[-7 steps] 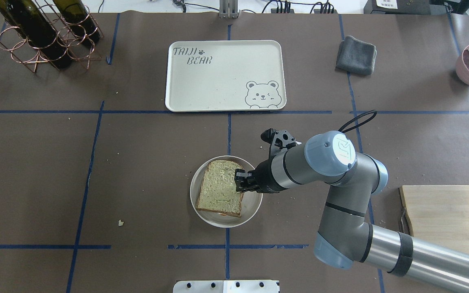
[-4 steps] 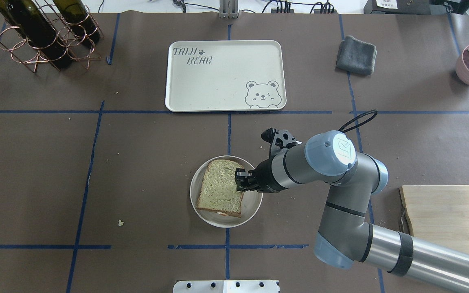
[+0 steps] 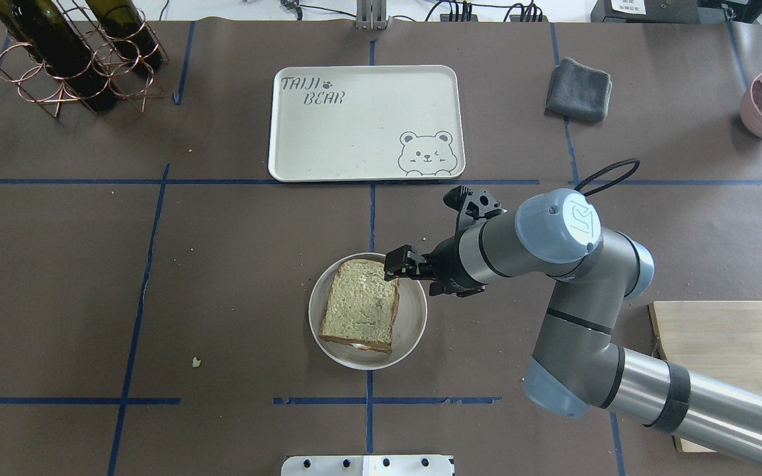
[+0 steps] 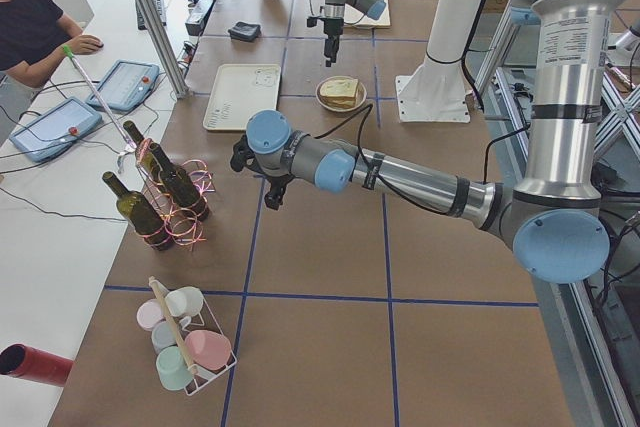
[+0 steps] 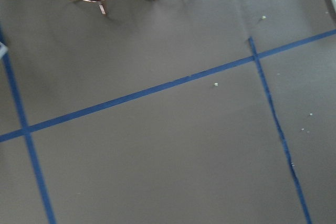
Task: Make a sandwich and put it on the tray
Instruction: 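Raise the right gripper away from the plate while the left arm reaches toward the plate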
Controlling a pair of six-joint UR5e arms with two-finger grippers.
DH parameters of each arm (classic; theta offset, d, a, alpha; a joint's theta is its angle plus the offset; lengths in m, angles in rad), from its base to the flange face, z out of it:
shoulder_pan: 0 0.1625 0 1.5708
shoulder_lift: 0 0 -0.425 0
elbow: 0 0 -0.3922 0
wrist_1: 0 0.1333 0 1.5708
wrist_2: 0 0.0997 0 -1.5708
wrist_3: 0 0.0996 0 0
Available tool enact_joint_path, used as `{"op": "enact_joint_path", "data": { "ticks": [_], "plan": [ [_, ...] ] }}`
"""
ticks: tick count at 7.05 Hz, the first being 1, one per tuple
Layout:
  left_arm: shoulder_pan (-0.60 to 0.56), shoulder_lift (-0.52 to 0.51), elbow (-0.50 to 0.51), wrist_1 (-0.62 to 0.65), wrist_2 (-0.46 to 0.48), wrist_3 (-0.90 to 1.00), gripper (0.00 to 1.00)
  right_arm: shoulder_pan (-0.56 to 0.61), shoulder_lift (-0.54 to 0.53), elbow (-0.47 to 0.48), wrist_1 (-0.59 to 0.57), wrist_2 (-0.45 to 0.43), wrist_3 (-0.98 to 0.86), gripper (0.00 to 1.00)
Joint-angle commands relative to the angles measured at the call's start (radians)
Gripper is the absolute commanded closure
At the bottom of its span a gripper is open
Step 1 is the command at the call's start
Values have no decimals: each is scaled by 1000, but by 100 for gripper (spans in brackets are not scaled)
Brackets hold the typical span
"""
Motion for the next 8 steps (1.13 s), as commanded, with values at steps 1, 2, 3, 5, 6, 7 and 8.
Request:
{"op": "enact_joint_path", "data": {
  "ticks": [1,2,3,5,6,7,8],
  "plan": [
    [316,-19,-7,-478,134,-632,6,57,-85,140,-123,27,-83,0],
    [483,-141,12,-515,273,-856,11,102,-162,179,-121,63,-172,0],
    [623,-215,22,-515,422,-988,15,148,-219,194,-115,115,-256,0],
    [787,-333,91,-496,538,-1160,46,201,-247,192,-112,159,-330,0],
    [845,-381,143,-485,546,-1176,46,210,-253,192,-112,160,-344,0],
    [864,-381,159,-471,602,-1176,46,218,-265,195,-112,160,-355,0],
    [864,-378,165,-471,610,-1176,48,218,-268,196,-110,160,-358,0]
  ]
}}
